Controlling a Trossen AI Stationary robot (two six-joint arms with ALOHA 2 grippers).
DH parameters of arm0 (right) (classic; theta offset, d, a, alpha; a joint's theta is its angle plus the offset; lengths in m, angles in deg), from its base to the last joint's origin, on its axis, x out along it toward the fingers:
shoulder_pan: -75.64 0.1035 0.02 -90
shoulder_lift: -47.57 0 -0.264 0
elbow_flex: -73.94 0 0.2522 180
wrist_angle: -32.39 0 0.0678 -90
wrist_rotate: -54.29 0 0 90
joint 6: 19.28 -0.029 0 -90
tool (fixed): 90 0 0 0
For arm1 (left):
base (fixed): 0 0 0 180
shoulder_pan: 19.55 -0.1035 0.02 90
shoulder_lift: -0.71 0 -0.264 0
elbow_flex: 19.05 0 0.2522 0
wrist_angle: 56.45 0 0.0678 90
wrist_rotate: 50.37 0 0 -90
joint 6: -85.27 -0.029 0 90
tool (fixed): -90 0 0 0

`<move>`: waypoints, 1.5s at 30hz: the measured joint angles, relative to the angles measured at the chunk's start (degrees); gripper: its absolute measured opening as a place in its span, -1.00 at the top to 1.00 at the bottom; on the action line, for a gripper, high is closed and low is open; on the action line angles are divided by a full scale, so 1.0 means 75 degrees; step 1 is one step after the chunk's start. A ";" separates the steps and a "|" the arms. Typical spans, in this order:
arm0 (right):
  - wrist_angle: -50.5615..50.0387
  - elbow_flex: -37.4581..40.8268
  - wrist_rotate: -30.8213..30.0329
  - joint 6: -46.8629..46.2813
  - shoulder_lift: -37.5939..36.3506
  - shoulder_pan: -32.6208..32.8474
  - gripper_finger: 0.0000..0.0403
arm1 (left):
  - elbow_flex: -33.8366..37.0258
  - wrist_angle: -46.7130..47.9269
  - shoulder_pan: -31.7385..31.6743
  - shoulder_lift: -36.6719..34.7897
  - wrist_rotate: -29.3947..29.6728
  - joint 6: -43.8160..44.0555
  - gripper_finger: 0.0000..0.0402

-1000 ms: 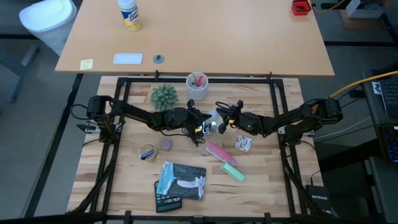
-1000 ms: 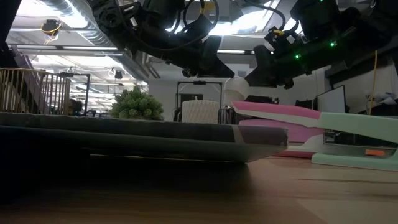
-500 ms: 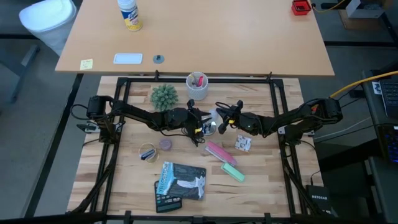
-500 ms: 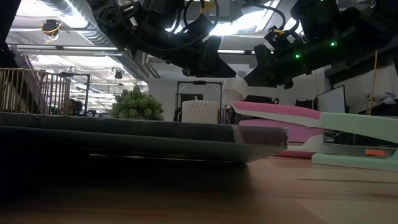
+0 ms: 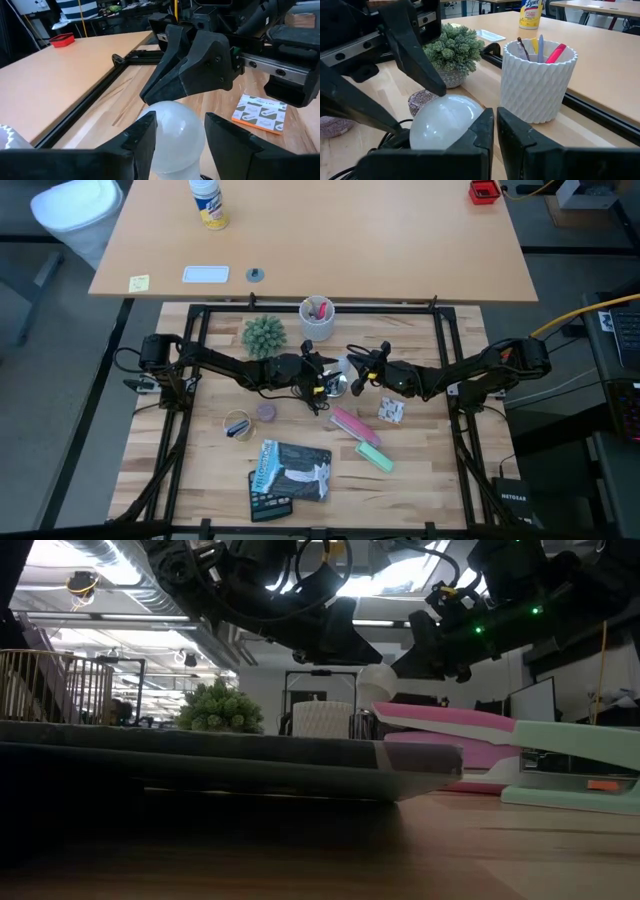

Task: Screw lightbulb
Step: Remove the lightbulb from the lamp

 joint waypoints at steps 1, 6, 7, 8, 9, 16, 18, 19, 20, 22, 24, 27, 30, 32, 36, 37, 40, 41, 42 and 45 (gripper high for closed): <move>0.0000 0.0000 -0.0003 0.0000 0.0000 0.0000 0.86 | 0.0000 0.0000 0.0000 0.0000 0.0000 0.0067 0.20; -0.0003 0.0000 0.0076 0.0012 0.0000 0.0000 0.86 | 0.0000 -0.0002 0.0000 0.0000 0.0000 0.0278 0.19; -0.0004 0.0000 0.0086 0.0013 0.0000 0.0000 0.86 | 0.0000 -0.0002 0.0000 0.0000 0.0000 0.0281 0.19; -0.0008 0.0000 0.0091 0.0015 0.0000 0.0000 0.86 | 0.0000 -0.0001 0.0000 0.0000 0.0000 0.0284 0.19; -0.0012 0.0000 0.0095 0.0016 0.0000 0.0000 0.86 | 0.0000 -0.0001 0.0000 0.0000 0.0000 0.0288 0.19; -0.0008 0.0000 0.0152 0.0020 0.0000 0.0000 0.86 | 0.0000 0.0020 0.0000 0.0000 0.0351 0.0330 0.19; -0.0008 0.0000 0.0149 0.0020 0.0000 0.0000 0.86 | 0.0000 0.0020 0.0003 0.0000 0.0370 0.0330 0.19; -0.0007 0.0000 0.0157 0.0020 0.0000 0.0000 0.86 | 0.0000 0.0017 0.0003 0.0000 0.0370 0.0330 0.19; -0.0006 0.0000 0.0160 0.0021 0.0000 0.0000 0.86 | 0.0000 0.0017 0.0000 0.0000 0.0370 0.0330 0.19; -0.0007 0.0000 0.0163 0.0039 0.0000 0.0000 0.86 | 0.0000 0.0015 0.0000 0.0000 0.0370 0.0330 0.19; -0.0006 0.0000 0.0163 0.0052 0.0000 0.0000 0.86 | 0.0000 0.0015 0.0003 0.0000 0.0372 0.0330 0.19; -0.0006 0.0000 0.0225 0.0102 0.0000 -0.0004 0.86 | 0.0000 0.0015 0.0000 0.0000 0.0370 0.0330 0.19; -0.0003 0.0000 0.0353 0.0210 0.0000 -0.0006 0.86 | 0.0000 0.0017 0.0003 0.0000 0.0370 0.0330 0.19; -0.0003 0.0000 0.0418 0.0215 0.0000 -0.0006 0.86 | 0.0000 0.0015 0.0011 0.0000 0.0370 0.0306 0.19; -0.0003 0.0000 0.0530 0.0221 0.0000 -0.0004 0.86 | 0.0000 0.0003 0.0100 0.0000 0.0384 -0.0001 0.19; -0.0001 0.0000 0.0569 0.0221 0.0000 -0.0005 0.86 | 0.0000 0.0004 0.0124 0.0000 0.0386 -0.0090 0.19; 0.0000 0.0000 0.0612 0.0221 0.0000 0.0000 0.86 | 0.0000 0.0004 0.0199 0.0000 0.0407 -0.0301 0.19; 0.0003 0.0000 0.0612 0.0221 0.0000 0.0000 0.86 | 0.0000 0.0003 0.0214 0.0000 0.0409 -0.0341 0.19; 0.0001 0.0000 0.0612 0.0222 0.0000 0.0001 0.86 | 0.0000 0.0003 0.0216 0.0000 0.0425 -0.0371 0.19; 0.0010 0.0000 0.0649 0.0224 0.0000 0.0000 0.86 | 0.0000 0.0003 0.0219 0.0000 0.0557 -0.0278 0.19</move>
